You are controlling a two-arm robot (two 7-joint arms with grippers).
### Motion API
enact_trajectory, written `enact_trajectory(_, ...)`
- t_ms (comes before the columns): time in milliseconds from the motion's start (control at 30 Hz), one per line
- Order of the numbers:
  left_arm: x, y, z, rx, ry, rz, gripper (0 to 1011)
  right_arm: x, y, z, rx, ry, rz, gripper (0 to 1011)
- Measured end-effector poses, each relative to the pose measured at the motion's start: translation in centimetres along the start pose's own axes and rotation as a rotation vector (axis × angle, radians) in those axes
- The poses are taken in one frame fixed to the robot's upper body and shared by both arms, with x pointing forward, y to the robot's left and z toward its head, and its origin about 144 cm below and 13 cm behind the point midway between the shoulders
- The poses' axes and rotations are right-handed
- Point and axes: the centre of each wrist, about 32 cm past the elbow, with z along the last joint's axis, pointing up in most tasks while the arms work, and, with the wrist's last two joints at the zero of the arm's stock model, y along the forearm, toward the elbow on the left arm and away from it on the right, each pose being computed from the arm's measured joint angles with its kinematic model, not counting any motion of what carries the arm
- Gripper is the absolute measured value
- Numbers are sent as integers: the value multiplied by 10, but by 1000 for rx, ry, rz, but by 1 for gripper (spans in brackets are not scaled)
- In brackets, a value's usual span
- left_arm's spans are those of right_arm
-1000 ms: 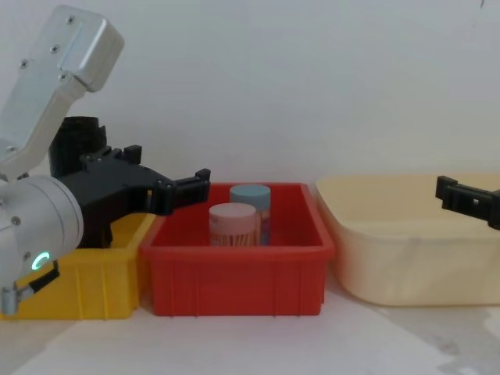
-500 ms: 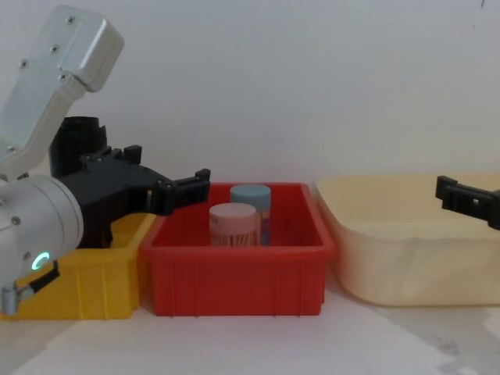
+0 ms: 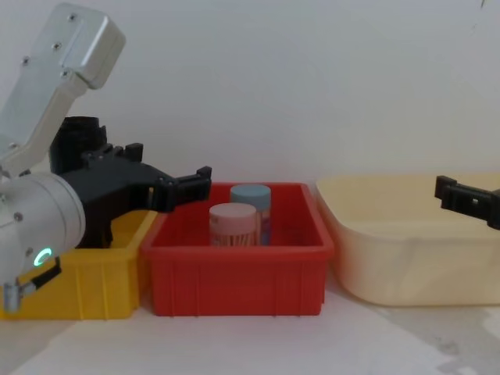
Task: Pick up the garbage bag with the one hand and transfer it to the other hand.
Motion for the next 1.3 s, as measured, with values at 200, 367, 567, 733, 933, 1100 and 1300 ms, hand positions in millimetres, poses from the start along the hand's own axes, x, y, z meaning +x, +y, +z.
enact_trajectory(200,2,-6,13,-10,-9,-18,1003,-1,3,6,10,14,19,1004)
enact_trajectory(367,9,-11,35,-25,-19,-38,1003,-4,9,19,33,32,44,1004)
enact_trajectory(567,23,-9,62,-43,-30,-52,1003,-17,24,42,81,62,100,1004)
enact_trajectory(733,44,4,82,-50,-44,-53,1003,-35,41,62,118,81,163,1004)
enact_trajectory(933,70,28,92,-34,-48,-38,1003,-58,62,80,133,80,234,1004)
enact_trajectory(1100,94,51,90,-10,-38,-14,1003,-79,81,90,120,68,290,1004)
enact_trajectory(1300,116,73,79,14,-9,9,1003,-105,103,97,69,40,350,1004)
